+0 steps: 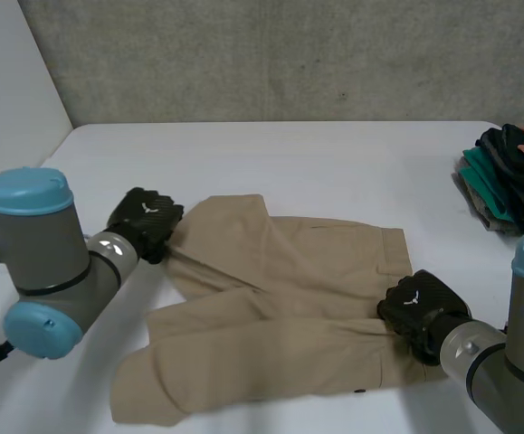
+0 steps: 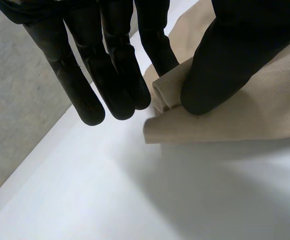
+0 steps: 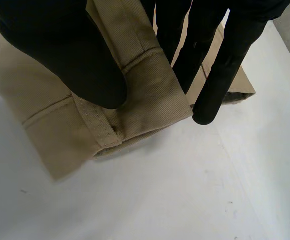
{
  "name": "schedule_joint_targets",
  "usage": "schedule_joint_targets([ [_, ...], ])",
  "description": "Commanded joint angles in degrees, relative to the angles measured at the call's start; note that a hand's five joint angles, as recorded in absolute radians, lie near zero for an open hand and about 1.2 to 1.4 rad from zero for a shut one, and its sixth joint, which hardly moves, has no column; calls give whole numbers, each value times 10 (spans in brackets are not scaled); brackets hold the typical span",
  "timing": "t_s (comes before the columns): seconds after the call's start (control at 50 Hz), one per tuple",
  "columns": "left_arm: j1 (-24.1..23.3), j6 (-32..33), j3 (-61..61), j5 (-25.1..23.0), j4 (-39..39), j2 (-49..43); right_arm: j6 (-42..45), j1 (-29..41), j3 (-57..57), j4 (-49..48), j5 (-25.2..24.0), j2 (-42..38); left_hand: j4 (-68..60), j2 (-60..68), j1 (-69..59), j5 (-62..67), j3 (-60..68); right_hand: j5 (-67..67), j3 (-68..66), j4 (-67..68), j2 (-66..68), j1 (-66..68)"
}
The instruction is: Fold the laundry.
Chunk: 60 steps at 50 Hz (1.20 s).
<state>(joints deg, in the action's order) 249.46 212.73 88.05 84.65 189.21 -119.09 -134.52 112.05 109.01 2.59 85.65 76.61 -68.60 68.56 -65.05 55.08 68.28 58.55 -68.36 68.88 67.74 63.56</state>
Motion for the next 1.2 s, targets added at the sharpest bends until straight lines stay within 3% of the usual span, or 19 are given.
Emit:
schedule_joint_targets([
  [0.02,3,22,33,39,-1,12,-11,3,0,10,1,13,-114,114,-149,149,117,115,-116,111,123,164],
  [0.2,4,63,41,42,3,12,-21,4,1,25,-1,32,-108,108,-143,143,111,115,-116,111,123,164],
  [0.22,2,61,41,43,3,15,-21,4,1,26,-1,34,132,-132,97,-97,-129,115,-116,111,123,164],
  [0.26,1,59,42,46,2,22,-25,4,1,26,-1,36,331,-330,295,-295,-327,115,-116,111,123,164],
  [0.38,-6,20,75,50,-22,116,-34,2,-2,25,-1,36,432,-432,397,-397,-429,115,-116,111,123,164],
  [0.52,-23,-75,143,44,-154,229,-35,0,-2,25,-1,36,421,-420,385,-386,-418,115,-116,111,123,164],
  [0.58,-33,-101,169,36,-210,246,-35,-1,-2,25,-1,37,419,-419,384,-384,-416,115,-116,111,123,164],
  [0.68,-64,-110,188,24,-238,241,-35,-2,-3,25,-1,38,404,-403,368,-369,-401,115,-116,111,123,164],
  [0.76,-65,-110,181,23,-206,200,-35,-2,-3,25,-1,39,345,-345,310,-310,-342,115,-116,111,123,164],
  [0.8,-70,-106,173,24,-193,176,-35,-2,-5,23,0,42,206,-206,171,-171,-203,115,-116,111,123,164],
  [0.82,-71,-106,159,24,-185,153,-35,-2,-6,22,0,43,-1,2,-37,36,4,115,-116,111,123,164],
  [0.86,-74,-106,143,24,-184,136,-36,-5,-11,21,0,44,-114,114,-149,149,117,115,-116,111,123,164],
  [0.96,-73,-104,91,32,-172,105,-39,-5,-31,8,-1,43,-114,114,-149,149,117,115,-116,111,123,164],
  [1.02,-71,-104,40,48,-127,92,-52,-5,-56,-24,-1,40,-114,114,-149,149,117,115,-116,111,123,164],
  [1.14,-73,-101,-35,68,67,60,-71,-5,-123,-102,2,-14,-114,114,-149,149,117,115,-116,111,123,164],
  [1.2,-70,-91,-81,60,118,15,-71,-3,-182,-123,15,-74,-114,114,-149,149,117,115,-116,111,123,164],
])
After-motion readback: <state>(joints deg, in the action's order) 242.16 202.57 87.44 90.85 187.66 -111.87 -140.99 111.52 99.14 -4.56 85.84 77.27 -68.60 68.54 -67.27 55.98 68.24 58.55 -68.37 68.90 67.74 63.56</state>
